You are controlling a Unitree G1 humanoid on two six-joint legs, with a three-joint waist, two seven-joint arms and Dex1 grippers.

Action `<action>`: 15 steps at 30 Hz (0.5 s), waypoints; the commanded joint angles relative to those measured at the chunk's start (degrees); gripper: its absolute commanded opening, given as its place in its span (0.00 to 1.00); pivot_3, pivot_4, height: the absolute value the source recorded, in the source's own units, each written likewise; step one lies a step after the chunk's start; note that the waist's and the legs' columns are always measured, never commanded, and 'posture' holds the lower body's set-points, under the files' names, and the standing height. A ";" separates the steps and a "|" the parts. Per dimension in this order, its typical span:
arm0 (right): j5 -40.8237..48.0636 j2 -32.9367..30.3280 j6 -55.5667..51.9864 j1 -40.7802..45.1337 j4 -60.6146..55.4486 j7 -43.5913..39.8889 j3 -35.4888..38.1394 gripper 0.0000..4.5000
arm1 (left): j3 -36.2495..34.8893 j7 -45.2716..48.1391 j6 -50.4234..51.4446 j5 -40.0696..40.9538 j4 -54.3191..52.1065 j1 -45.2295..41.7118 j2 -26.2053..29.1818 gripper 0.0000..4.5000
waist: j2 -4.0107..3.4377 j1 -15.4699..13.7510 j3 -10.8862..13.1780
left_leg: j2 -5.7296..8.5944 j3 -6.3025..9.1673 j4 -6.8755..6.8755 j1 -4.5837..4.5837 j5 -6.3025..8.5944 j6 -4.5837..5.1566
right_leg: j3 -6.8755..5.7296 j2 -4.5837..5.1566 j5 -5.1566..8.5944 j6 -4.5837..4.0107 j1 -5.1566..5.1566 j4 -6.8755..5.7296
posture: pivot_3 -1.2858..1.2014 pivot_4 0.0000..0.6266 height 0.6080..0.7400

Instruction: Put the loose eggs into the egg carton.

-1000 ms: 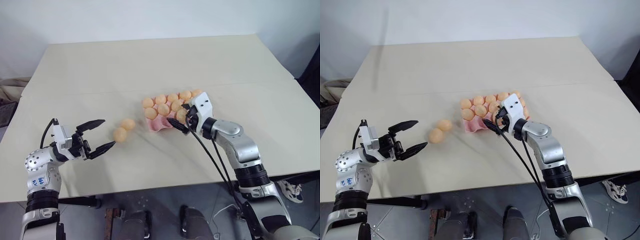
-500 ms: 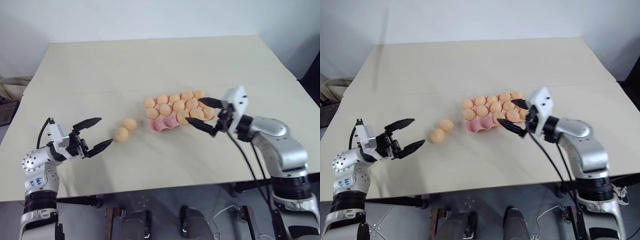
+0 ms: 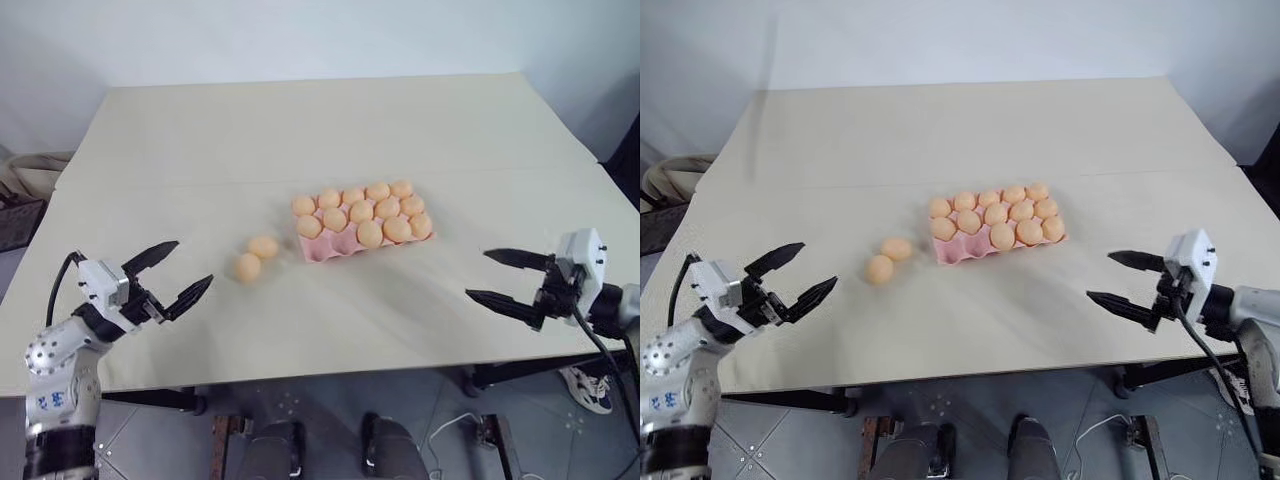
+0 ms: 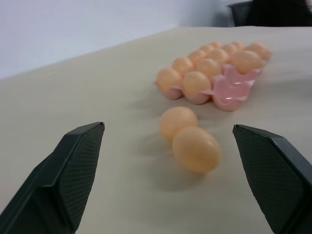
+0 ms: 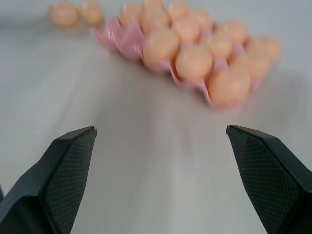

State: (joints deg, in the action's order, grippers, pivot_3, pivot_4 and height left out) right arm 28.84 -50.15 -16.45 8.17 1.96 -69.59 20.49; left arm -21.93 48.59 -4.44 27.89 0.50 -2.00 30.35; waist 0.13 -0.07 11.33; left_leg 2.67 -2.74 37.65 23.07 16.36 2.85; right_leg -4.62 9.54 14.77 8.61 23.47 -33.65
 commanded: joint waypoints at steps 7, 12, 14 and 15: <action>2.38 -1.93 2.76 -0.56 2.81 -3.71 3.83 0.99 | 5.35 -21.67 10.35 -6.73 -19.82 6.44 -8.87 1.00 | 0.01 -1.07 0.01 | -0.35 -0.10 0.15 -0.03 0.06 -0.03 | 0.06 -0.07 -0.18 -0.26 -0.02 0.20 | 0.52 0.24 1.00; 4.42 -2.04 2.31 -0.86 2.24 -5.65 5.05 0.99 | 9.84 -30.59 12.62 -13.81 -20.87 5.81 -13.41 1.00 | 0.02 -1.61 0.01 | -0.44 -0.21 0.28 -0.03 0.13 0.06 | 0.12 -0.14 -0.24 -0.36 -0.01 0.20 | 0.52 0.24 1.00; 4.86 -2.06 2.38 -0.95 1.56 -6.09 5.43 0.99 | 11.73 -32.33 13.16 -15.58 -20.12 5.10 -14.73 1.00 | 0.02 -1.61 0.01 | -0.44 -0.22 0.32 -0.02 0.19 0.15 | 0.12 -0.14 -0.25 -0.36 -0.01 0.20 | 0.52 0.24 1.00; 5.18 -1.88 2.46 -0.83 1.05 -6.01 5.57 0.99 | 12.54 -33.01 13.58 -16.08 -19.78 4.64 -15.36 1.00 | 0.02 -1.62 0.01 | -0.44 -0.23 0.34 -0.02 0.22 0.20 | 0.14 -0.13 -0.25 -0.36 -0.01 0.20 | 0.52 0.24 1.00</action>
State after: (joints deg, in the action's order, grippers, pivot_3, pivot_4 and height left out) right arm 32.40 -50.92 -14.73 7.49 4.80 -74.87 23.54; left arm -10.32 17.07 9.14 13.05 -17.91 3.39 15.61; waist 0.15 -1.69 11.34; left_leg 2.24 -2.97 38.00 23.05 16.59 3.06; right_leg -4.47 9.42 14.51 8.26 23.46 -33.44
